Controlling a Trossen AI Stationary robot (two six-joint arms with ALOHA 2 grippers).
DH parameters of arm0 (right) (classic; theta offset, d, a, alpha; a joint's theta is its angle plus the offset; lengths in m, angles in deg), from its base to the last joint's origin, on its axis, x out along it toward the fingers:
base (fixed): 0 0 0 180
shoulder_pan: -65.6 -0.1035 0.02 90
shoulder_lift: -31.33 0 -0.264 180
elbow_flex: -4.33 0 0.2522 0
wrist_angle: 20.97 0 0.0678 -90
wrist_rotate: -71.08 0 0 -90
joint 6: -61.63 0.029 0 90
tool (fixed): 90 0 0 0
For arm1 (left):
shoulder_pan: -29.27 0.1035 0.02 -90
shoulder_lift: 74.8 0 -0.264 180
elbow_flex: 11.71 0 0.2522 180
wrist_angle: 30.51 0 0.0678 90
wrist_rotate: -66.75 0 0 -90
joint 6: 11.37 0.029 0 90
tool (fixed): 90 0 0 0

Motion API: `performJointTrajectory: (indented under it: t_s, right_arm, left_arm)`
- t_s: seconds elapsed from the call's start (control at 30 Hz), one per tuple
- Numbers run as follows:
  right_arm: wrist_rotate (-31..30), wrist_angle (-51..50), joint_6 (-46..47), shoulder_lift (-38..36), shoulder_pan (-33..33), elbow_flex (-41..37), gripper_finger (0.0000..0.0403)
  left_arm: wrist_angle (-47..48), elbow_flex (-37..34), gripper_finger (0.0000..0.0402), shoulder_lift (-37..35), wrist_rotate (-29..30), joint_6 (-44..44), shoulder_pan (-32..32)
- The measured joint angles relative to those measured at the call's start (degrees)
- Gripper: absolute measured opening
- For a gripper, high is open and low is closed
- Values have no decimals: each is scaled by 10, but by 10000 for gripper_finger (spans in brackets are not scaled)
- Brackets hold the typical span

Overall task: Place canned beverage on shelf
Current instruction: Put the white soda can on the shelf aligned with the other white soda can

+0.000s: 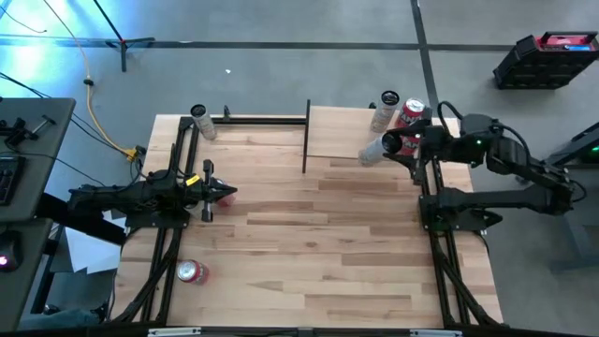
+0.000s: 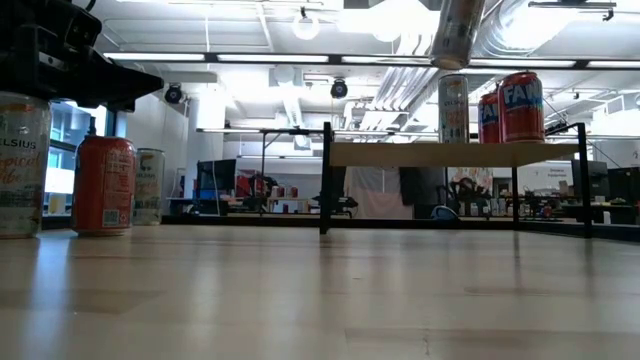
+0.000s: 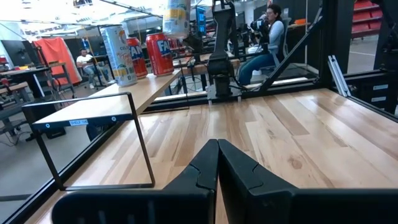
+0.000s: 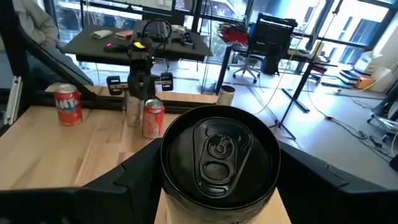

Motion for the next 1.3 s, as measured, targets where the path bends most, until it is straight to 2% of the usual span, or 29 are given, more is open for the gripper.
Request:
performJointTrajectory:
  t_s: [0.27,0.47,0.7,0.8,0.97,1.13,1.3]
  right_arm:
    - [21,13,39,6,0,0,246]
    - [57,9,21,11,11,5,246]
    - [127,-12,-6,71,87,96,246]
    - [161,-59,-21,113,115,145,246]
    - [177,-131,-64,168,159,210,246]
    - [241,-155,-75,194,222,217,246]
    - [295,-173,-95,187,282,174,246]
  left_arm:
    - [0,0,3,0,0,0,0]
    - [0,0,3,0,0,0,0]
    - [0,0,3,0,0,0,0]
    - [0,0,3,0,0,0,0]
    - [0,0,3,0,0,0,0]
    - [0,0,3,0,0,0,0]
    - [0,0,3,0,0,0,0]
